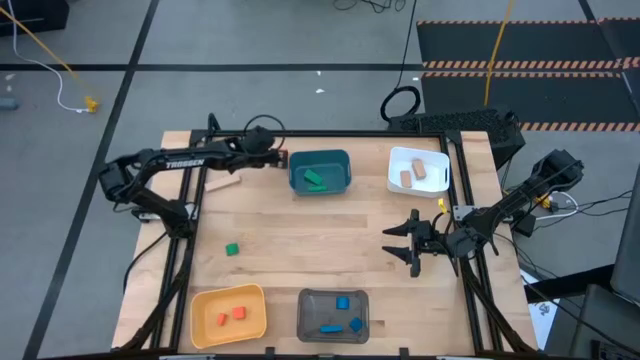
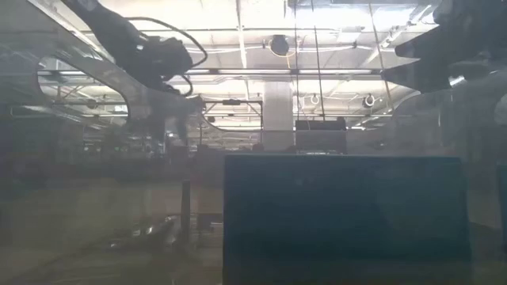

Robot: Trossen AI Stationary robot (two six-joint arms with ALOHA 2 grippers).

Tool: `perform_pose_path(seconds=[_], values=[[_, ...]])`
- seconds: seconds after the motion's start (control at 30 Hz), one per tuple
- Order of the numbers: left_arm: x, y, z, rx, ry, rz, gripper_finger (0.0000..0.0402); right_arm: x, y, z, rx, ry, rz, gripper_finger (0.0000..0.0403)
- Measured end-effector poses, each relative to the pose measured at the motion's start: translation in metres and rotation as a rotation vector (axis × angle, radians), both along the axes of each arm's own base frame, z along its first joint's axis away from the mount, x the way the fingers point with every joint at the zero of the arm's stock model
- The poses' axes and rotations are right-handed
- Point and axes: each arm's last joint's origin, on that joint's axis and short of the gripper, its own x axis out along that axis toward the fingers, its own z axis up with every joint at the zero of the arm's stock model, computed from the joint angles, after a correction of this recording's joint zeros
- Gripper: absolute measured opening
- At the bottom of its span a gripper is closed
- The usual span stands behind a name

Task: Sort & place blocks by color
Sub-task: Put the orange block into the yellow bin

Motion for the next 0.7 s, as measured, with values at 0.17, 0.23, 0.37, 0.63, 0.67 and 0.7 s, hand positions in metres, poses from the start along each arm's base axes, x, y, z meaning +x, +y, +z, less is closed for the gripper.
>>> perform_pose_path(seconds=[0.17, 0.23, 0.37, 0.63, 0.67, 0.7], values=[[0.010, 0.011, -0.017, -0.038, -0.058, 0.028, 0.0211, 0.000, 0.000, 0.000, 0.000, 0.000, 0.000, 0.0222], [0.012, 0.015, -0.024, -0.075, -0.074, 0.047, 0.0218, 0.000, 0.000, 0.000, 0.000, 0.000, 0.000, 0.0222], [0.014, 0.018, -0.031, -0.110, -0.091, 0.078, 0.0227, 0.000, 0.000, 0.000, 0.000, 0.000, 0.000, 0.0222], [0.015, 0.022, -0.042, -0.160, -0.122, 0.178, 0.0228, 0.000, 0.000, 0.000, 0.000, 0.000, 0.000, 0.0222], [0.015, 0.023, -0.042, -0.166, -0.124, 0.187, 0.0228, 0.000, 0.000, 0.000, 0.000, 0.000, 0.000, 0.0222], [0.014, 0.023, -0.042, -0.169, -0.131, 0.196, 0.0228, 0.000, 0.000, 0.000, 0.000, 0.000, 0.000, 0.0222]])
